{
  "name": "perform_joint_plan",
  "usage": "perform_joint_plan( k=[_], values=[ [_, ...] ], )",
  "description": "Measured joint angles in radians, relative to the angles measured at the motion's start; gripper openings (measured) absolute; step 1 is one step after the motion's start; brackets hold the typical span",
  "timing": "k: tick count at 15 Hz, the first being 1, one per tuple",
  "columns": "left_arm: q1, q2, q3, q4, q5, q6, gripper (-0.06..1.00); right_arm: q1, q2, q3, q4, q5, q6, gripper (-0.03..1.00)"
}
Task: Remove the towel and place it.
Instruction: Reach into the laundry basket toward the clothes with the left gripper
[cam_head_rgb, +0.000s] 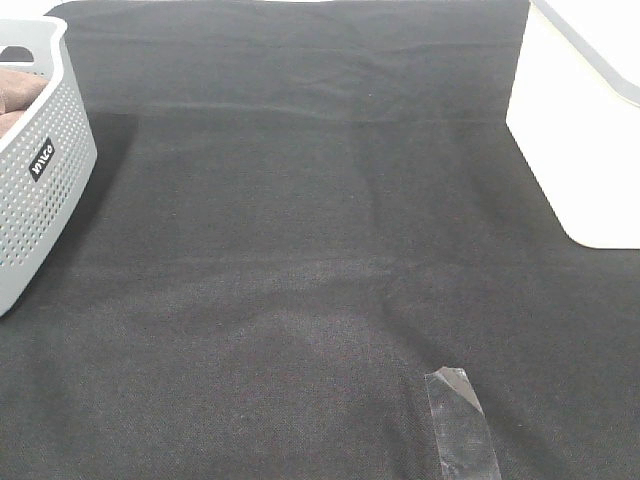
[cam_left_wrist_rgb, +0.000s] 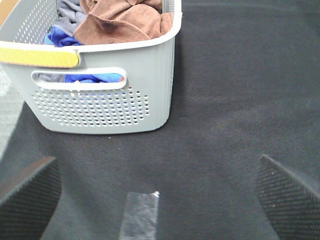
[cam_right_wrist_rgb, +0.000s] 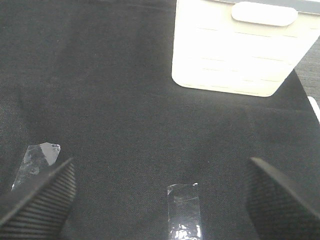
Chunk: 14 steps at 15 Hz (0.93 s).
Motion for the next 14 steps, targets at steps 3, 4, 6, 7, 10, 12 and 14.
perform_joint_plan(
  k=[3,4,6,7,10,12,14],
  values=[
    [0.0,0.059,-0.079,0.0,0.012,0.15,0.99,0.0,0.0,0.0,0.0,0.0,0.0,0.86],
    [0.0,0.147,-0.137,0.0,0.028,0.223,0.99,0.0,0.0,0.0,0.0,0.0,0.0,0.86],
    [0.0,0.356,-0.264,0.01,0.069,0.387,0.99,0.0,0.0,0.0,0.0,0.0,0.0,0.86],
    [0.0,0.481,-0.332,0.031,0.086,0.495,0.99,0.0,0.0,0.0,0.0,0.0,0.0,0.86],
    [0.0,0.885,-0.575,0.11,0.089,0.79,0.99,0.0,0.0,0.0,0.0,0.0,0.0,0.86],
    [0.0,1.1,-0.709,0.145,0.088,0.852,0.99,0.0,0.0,0.0,0.0,0.0,0.0,0.86],
    [0.0,1.287,-0.834,0.202,0.087,0.86,0.99,0.0,0.0,0.0,0.0,0.0,0.0,0.86]
  ],
)
